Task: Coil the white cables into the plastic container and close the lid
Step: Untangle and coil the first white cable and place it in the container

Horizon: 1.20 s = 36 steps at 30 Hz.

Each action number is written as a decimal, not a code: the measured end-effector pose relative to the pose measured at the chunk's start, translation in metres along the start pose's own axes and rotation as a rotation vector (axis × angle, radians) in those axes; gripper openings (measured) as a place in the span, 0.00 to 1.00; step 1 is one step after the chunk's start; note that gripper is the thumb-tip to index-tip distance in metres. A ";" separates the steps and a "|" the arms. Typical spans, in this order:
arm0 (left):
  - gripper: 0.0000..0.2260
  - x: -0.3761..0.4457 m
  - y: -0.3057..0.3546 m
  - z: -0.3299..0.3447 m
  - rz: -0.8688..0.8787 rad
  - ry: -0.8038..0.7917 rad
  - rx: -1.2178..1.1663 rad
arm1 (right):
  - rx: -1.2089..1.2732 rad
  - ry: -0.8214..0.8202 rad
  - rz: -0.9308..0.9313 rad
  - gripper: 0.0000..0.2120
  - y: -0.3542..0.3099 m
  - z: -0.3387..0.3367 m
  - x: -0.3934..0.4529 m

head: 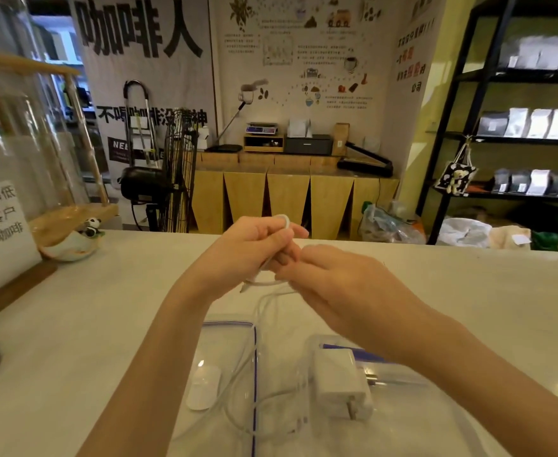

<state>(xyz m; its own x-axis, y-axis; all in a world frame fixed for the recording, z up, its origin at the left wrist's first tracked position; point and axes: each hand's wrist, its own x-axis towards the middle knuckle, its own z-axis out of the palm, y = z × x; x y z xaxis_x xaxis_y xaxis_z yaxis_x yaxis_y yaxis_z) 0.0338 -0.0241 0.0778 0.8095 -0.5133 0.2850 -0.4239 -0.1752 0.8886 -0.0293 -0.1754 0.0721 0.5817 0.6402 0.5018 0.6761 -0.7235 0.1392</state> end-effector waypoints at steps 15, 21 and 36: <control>0.13 0.007 0.001 0.004 0.012 -0.394 -0.897 | 0.656 0.478 0.212 0.07 0.058 0.006 0.021; 0.23 0.013 -0.007 -0.005 -0.006 -0.343 -1.496 | 0.928 0.135 0.462 0.11 0.050 0.042 0.020; 0.09 0.024 -0.037 0.008 0.191 0.466 0.012 | 0.034 -0.147 0.041 0.20 0.023 0.037 0.017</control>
<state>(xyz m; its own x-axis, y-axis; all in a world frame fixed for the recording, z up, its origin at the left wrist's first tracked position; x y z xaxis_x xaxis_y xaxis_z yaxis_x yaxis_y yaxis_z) 0.0662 -0.0366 0.0492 0.8111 -0.1078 0.5748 -0.5847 -0.1260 0.8014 0.0126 -0.1720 0.0524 0.6672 0.6431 0.3758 0.6641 -0.7421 0.0910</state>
